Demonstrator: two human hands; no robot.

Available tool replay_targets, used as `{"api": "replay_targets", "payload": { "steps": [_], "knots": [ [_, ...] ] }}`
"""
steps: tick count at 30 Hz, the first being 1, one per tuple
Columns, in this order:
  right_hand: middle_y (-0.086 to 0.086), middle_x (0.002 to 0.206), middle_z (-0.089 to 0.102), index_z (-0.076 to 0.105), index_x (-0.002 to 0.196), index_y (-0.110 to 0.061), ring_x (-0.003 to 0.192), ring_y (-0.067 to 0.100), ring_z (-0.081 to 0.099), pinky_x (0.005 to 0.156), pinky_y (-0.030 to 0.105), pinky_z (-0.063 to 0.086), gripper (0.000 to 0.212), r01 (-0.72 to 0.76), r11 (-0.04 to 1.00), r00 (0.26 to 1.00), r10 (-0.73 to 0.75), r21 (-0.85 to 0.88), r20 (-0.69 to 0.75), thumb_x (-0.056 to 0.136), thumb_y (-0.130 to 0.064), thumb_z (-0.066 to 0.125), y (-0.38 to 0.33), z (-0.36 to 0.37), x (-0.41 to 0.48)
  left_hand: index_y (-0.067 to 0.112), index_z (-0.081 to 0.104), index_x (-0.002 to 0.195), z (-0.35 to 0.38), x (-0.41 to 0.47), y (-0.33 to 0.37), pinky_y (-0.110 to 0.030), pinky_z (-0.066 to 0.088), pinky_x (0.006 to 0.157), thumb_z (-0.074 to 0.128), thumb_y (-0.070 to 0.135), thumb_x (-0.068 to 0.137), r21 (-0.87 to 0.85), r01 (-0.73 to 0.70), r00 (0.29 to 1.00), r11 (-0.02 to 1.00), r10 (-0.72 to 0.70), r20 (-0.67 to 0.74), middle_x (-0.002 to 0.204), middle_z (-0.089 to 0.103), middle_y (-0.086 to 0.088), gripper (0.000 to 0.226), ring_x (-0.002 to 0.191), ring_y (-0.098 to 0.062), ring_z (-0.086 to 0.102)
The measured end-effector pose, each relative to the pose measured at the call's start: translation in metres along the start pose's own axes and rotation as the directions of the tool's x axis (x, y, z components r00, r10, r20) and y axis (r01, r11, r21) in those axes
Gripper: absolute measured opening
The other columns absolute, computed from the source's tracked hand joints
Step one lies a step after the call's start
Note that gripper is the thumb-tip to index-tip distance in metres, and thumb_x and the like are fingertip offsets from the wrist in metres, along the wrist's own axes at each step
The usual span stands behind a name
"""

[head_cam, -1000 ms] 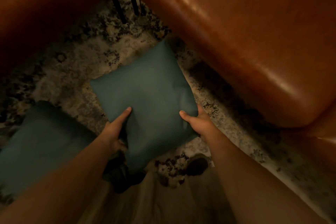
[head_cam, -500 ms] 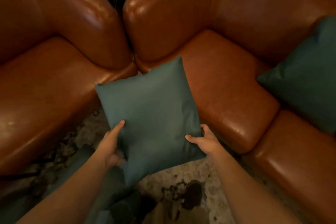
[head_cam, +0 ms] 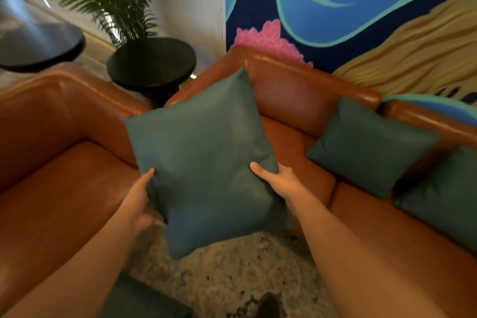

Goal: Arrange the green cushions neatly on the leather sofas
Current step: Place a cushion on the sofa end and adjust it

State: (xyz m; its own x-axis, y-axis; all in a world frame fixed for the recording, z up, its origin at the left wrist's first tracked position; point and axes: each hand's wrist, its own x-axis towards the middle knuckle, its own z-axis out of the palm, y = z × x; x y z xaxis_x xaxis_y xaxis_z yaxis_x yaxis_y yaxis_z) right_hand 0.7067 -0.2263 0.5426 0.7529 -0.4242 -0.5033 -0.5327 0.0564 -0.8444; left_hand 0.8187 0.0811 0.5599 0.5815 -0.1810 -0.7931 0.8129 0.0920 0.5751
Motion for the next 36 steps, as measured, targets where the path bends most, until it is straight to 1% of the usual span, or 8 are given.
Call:
{"api": "replay_targets", "payload": {
  "steps": [4, 8, 11, 16, 20, 25, 30, 36],
  "knots": [
    [-0.005, 0.113, 0.08, 0.08, 0.115, -0.024, 0.106, 0.019, 0.075, 0.101, 0.046, 0.059, 0.084, 0.117, 0.992, 0.991, -0.12, -0.038, -0.065, 0.051, -0.077, 0.092, -0.052, -0.015, -0.023, 0.019, 0.068, 0.108, 0.02, -0.026, 0.021, -0.057, 0.045, 0.083, 0.048, 0.061, 0.101, 0.047, -0.038, 0.999, 0.998, 0.038, 0.008, 0.115, 0.066, -0.01, 0.047, 0.096, -0.032, 0.061],
    [0.005, 0.117, 0.079, 0.08, 0.115, -0.016, 0.111, 0.026, 0.071, 0.098, 0.041, 0.057, 0.046, 0.211, 0.958, 0.947, -0.249, -0.194, -0.203, 0.084, -0.049, 0.086, -0.085, -0.028, -0.038, 0.029, 0.044, 0.157, 0.025, -0.033, 0.041, -0.082, 0.018, 0.109, 0.051, 0.072, 0.092, 0.129, -0.037, 0.999, 0.991, 0.033, 0.03, 0.16, 0.043, -0.001, 0.078, 0.149, -0.039, 0.034],
    [0.011, 0.112, 0.079, 0.081, 0.107, -0.013, 0.111, 0.033, 0.07, 0.095, 0.044, 0.056, 0.043, 0.226, 0.925, 0.907, -0.315, -0.306, -0.281, 0.087, -0.052, 0.083, -0.095, -0.033, -0.039, 0.029, 0.033, 0.163, 0.043, -0.044, 0.057, -0.082, 0.009, 0.112, 0.056, 0.076, 0.086, 0.249, -0.055, 0.998, 0.967, 0.049, 0.033, 0.169, 0.03, -0.008, 0.093, 0.154, -0.044, 0.024],
    [0.007, 0.1, 0.079, 0.081, 0.097, -0.017, 0.103, 0.033, 0.07, 0.084, 0.04, 0.055, 0.04, 0.218, 0.846, 0.867, -0.397, -0.487, -0.301, 0.087, -0.057, 0.08, -0.105, -0.047, -0.032, 0.03, 0.025, 0.165, 0.107, -0.066, 0.09, -0.047, 0.034, 0.098, 0.061, 0.052, 0.1, 0.311, -0.406, 0.909, 0.859, 0.415, 0.041, 0.153, 0.047, 0.0, 0.077, 0.129, -0.025, 0.047],
    [-0.003, 0.079, 0.069, 0.069, 0.075, -0.027, 0.091, 0.029, 0.07, 0.071, 0.037, 0.05, 0.035, 0.18, 0.773, 0.852, -0.431, -0.609, -0.296, 0.085, -0.058, 0.08, -0.112, -0.067, -0.015, 0.042, 0.008, 0.166, 0.157, -0.053, 0.127, -0.062, 0.037, 0.109, 0.071, 0.058, 0.092, 0.388, -0.546, 0.83, 0.742, 0.542, 0.13, 0.162, 0.043, 0.004, 0.099, 0.143, -0.031, 0.044],
    [0.003, 0.088, 0.076, 0.069, 0.076, -0.024, 0.091, 0.032, 0.07, 0.076, 0.04, 0.051, 0.037, 0.187, 0.643, 0.837, -0.5, -0.743, -0.222, 0.087, -0.057, 0.079, -0.123, -0.109, 0.021, 0.038, 0.007, 0.167, 0.223, -0.028, 0.158, -0.071, 0.038, 0.109, 0.08, 0.068, 0.077, 0.473, -0.567, 0.811, 0.674, 0.559, 0.176, 0.168, 0.033, 0.003, 0.12, 0.149, -0.035, 0.039],
    [0.002, 0.091, 0.072, 0.048, 0.075, -0.028, 0.093, 0.03, 0.068, 0.08, 0.042, 0.041, 0.043, 0.256, 0.407, 0.79, -0.611, -0.877, -0.053, 0.09, -0.059, 0.073, -0.141, -0.157, 0.073, 0.035, 0.055, 0.142, 0.296, 0.018, 0.18, -0.061, 0.055, 0.085, 0.082, 0.061, 0.082, 0.483, -0.518, 0.852, 0.706, 0.477, 0.217, 0.133, 0.066, 0.002, 0.07, 0.114, -0.029, 0.064],
    [-0.002, 0.094, 0.071, 0.062, 0.088, -0.025, 0.099, 0.026, 0.066, 0.088, 0.043, 0.042, 0.039, 0.234, 0.409, 0.81, -0.584, -0.882, -0.055, 0.089, -0.062, 0.073, -0.147, -0.215, 0.132, 0.017, 0.074, 0.117, 0.343, 0.076, 0.201, -0.056, 0.065, 0.071, 0.066, 0.041, 0.102, 0.696, -0.585, 0.724, 0.417, 0.654, 0.217, 0.103, 0.076, -0.012, 0.03, 0.093, -0.033, 0.075]
  ]
}}
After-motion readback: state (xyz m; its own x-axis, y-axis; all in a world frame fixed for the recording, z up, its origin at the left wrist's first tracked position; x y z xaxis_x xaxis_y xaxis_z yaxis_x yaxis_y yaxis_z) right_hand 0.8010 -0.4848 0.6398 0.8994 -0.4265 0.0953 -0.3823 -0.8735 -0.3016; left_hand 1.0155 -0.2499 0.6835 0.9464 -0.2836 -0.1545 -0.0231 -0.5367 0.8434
